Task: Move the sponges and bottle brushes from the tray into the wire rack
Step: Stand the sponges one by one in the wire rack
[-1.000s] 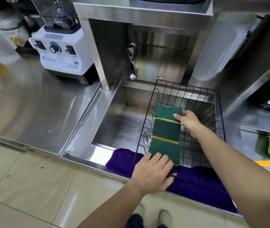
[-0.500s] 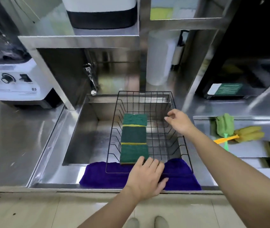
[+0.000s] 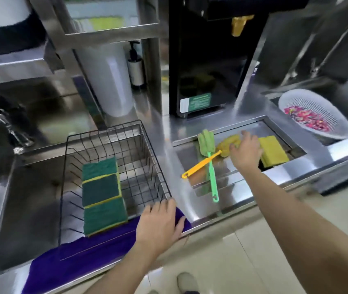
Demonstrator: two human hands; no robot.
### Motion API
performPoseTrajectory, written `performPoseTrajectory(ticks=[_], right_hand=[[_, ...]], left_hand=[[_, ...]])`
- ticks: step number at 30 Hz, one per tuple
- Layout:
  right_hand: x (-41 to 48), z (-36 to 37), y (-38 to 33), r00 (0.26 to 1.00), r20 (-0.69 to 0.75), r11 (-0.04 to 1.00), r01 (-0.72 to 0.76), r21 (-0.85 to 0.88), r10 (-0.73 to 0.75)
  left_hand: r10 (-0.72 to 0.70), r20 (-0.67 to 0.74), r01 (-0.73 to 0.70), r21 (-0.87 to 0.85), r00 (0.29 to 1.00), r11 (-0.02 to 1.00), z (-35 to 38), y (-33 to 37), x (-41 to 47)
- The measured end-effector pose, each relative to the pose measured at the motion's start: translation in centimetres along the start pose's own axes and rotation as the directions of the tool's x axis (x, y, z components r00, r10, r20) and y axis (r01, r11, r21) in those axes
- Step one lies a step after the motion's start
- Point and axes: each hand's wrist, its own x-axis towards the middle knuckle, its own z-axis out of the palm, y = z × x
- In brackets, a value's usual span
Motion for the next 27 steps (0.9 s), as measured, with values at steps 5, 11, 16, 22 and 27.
performPoseTrajectory(ticks=[5,11,16,22,27], right_hand=[[1.3,-0.9,5.8,0.989,0.015,0.981,-0.141,-0.136,0.144],[2.2,-0.5,9.7,0.953,0.116,0.946,-0.252,-0.205,0.279],[2.7,-0.6,10.1,0.951,0.117,0.93,-0.248,-0.272,0.287],[2.7,-0.2,9.9,0.975,0.057,0.945,-0.191,-0.264,0.213],[2.3,0.3,9.7,0.995,0.076,0.981,-0.054,-0.185,0.069]], left_hand=[[0.014,-0.04,-0.013,0.009,0.999,1.0,0.3,0.1,0.0],[0.005,-0.01,-0.005,0.037,1.0,0.999,-0.1,-0.2,0.2],[0.013,-0.034,-0.012,0.028,0.999,1.0,-0.6,-0.3,0.4],[0.028,-0.042,-0.027,0.011,0.999,1.0,-0.4,-0.1,0.1],[0.028,-0.035,-0.027,0.021,0.999,0.999,-0.4,-0.1,0.2]])
